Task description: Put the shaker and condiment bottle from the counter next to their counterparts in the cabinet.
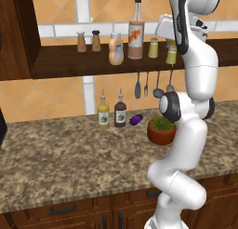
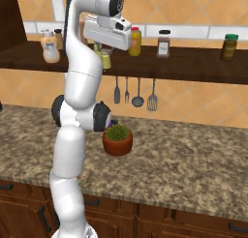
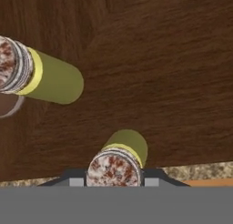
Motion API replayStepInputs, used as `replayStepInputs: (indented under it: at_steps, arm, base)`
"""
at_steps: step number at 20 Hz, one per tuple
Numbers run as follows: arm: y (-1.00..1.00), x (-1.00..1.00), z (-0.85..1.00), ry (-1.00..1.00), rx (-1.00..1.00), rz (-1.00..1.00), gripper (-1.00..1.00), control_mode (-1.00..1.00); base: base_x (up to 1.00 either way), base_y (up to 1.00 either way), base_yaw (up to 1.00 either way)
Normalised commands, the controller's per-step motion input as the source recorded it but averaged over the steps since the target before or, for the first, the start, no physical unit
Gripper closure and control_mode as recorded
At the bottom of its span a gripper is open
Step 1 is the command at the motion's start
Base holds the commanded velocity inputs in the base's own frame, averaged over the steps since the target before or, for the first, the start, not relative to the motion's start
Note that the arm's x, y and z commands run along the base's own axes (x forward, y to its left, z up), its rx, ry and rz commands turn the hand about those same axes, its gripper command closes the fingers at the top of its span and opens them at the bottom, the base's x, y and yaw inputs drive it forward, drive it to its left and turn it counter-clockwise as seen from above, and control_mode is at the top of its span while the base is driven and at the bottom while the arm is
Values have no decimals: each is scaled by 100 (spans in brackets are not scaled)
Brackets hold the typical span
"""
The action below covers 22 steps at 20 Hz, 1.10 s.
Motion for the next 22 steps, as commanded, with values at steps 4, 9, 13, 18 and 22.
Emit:
replayStepInputs:
  at_steps: [4,9,13,18,22]
  arm:
    - [0,0,-3,2,1,0,-100,-100]
    - [-1,0,19,0,10,0,-100,-100]
    - [0,0,51,0,13,0,-100,-100]
    - [1,-28,30,2,7,0,-100,-100]
    - [19,-100,-71,5,-9,0,-100,-100]
  base:
    - [0,0,0]
    - [0,0,0]
    - [0,0,0]
    - [0,0,0]
    - [0,0,0]
